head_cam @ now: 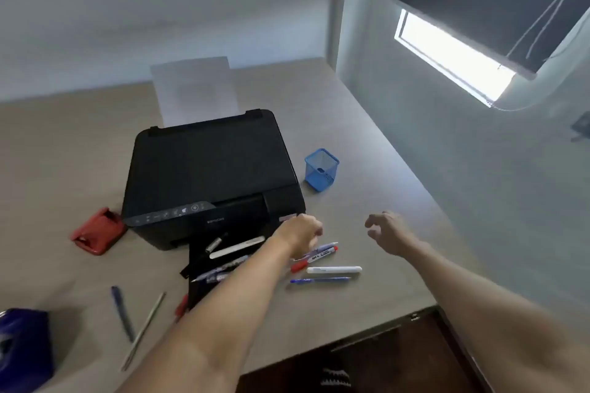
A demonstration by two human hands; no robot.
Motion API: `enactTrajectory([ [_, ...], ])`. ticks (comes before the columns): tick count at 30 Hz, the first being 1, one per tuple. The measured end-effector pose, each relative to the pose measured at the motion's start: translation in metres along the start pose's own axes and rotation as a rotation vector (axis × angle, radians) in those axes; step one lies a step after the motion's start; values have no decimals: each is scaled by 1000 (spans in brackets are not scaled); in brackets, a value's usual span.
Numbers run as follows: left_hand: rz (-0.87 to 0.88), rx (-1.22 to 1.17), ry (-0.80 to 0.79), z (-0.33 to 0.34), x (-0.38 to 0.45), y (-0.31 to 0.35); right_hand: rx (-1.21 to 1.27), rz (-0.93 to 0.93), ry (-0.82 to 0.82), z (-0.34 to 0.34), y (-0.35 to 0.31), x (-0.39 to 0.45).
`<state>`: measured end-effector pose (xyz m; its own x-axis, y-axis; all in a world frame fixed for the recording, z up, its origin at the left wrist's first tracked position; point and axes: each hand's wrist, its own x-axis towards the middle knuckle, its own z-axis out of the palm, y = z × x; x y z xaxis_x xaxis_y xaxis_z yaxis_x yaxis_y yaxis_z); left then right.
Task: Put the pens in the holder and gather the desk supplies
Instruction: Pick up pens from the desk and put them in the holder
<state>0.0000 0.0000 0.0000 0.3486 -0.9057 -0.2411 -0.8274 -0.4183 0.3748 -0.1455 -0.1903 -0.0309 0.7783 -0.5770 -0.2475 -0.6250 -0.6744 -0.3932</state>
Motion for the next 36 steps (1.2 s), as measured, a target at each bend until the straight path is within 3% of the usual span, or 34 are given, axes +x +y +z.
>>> enactTrajectory([
  [4, -181, 120, -118, 49, 0, 0, -8, -113, -216, 42, 15, -14],
  [6, -253, 145, -139, 65, 0, -2, -1, -144, -249, 58, 24, -19],
  [13, -417, 141, -98, 86, 1, -5, -7, -295, -204, 77, 42, -10],
  [17, -386, 207, -91, 93, 2, -6, 69, -335, -179, 60, 61, 1],
  [19, -353, 192, -60, 91, 3, -1, 191, -272, -77, 44, 71, 3],
  [21, -312, 126, 13, 78, 3, 9, 327, -144, 96, 22, 78, 6],
  [24, -190, 5, 261, 30, 14, 26, 337, -17, 347, -27, 65, 26],
  [27, -144, -12, 594, -34, 52, 30, 379, -1, 481, -66, 31, 63],
  [29, -211, -72, 707, -67, 85, 20, 384, -33, 499, -76, 6, 90],
  [31, -309, -111, 663, -89, 116, 7, 337, -93, 481, -76, -18, 114],
  [36, -424, -117, 316, -87, 162, -2, 201, -154, 309, -55, -49, 162],
])
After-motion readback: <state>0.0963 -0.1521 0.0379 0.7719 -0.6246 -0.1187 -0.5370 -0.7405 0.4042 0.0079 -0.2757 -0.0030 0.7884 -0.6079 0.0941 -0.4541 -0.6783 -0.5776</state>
